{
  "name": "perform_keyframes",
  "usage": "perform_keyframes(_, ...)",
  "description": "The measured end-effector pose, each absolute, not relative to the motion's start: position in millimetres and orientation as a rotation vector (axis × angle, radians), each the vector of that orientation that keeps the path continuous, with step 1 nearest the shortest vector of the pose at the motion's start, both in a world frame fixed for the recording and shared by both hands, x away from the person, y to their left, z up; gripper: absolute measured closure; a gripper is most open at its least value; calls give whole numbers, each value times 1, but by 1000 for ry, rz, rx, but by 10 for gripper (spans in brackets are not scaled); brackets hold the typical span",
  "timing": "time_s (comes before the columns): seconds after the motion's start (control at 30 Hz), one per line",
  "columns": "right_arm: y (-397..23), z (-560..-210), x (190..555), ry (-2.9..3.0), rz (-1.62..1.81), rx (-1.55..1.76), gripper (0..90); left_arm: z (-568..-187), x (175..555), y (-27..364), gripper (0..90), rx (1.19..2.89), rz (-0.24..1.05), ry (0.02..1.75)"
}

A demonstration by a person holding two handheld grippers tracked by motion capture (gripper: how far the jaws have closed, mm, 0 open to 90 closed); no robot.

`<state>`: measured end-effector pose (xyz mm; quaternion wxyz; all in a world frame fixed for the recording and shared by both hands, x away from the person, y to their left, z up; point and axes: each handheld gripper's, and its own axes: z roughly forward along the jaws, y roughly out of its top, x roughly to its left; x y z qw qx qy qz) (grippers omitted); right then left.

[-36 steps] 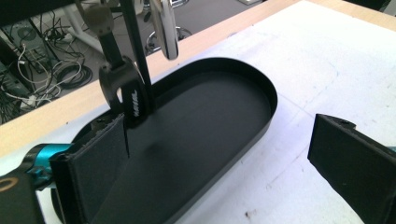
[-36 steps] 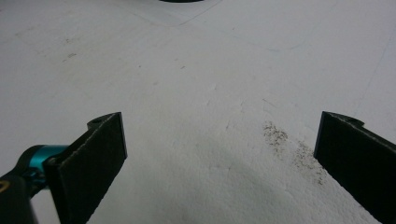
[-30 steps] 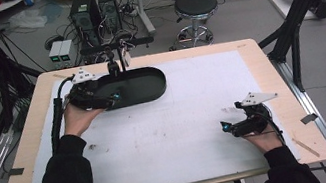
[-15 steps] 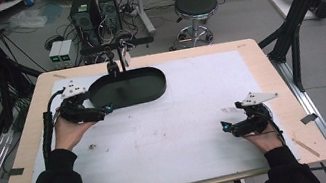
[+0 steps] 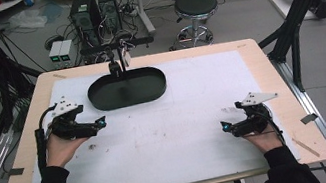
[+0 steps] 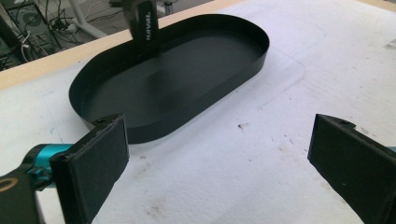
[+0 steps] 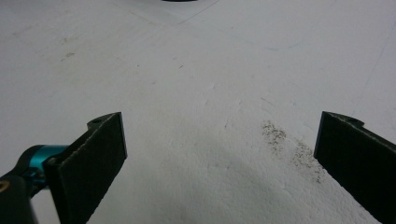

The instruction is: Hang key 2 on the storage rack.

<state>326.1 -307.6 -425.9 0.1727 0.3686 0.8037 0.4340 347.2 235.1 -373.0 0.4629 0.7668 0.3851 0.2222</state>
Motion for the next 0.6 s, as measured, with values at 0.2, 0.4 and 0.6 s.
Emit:
perform_keyframes(0.2, -308, -426, 326, 2274, 1234, 1045, 16, -377, 334, 236, 58, 1874, 547, 931)
perform_keyframes(0.4, -308, -426, 326, 2275, 1233, 1044, 16, -389, 317, 247, 57, 1841, 557, 945)
perform_keyframes(0.6, -307, -427, 326, 2284, 1223, 1041, 16, -400, 306, 261, 57, 1780, 578, 953)
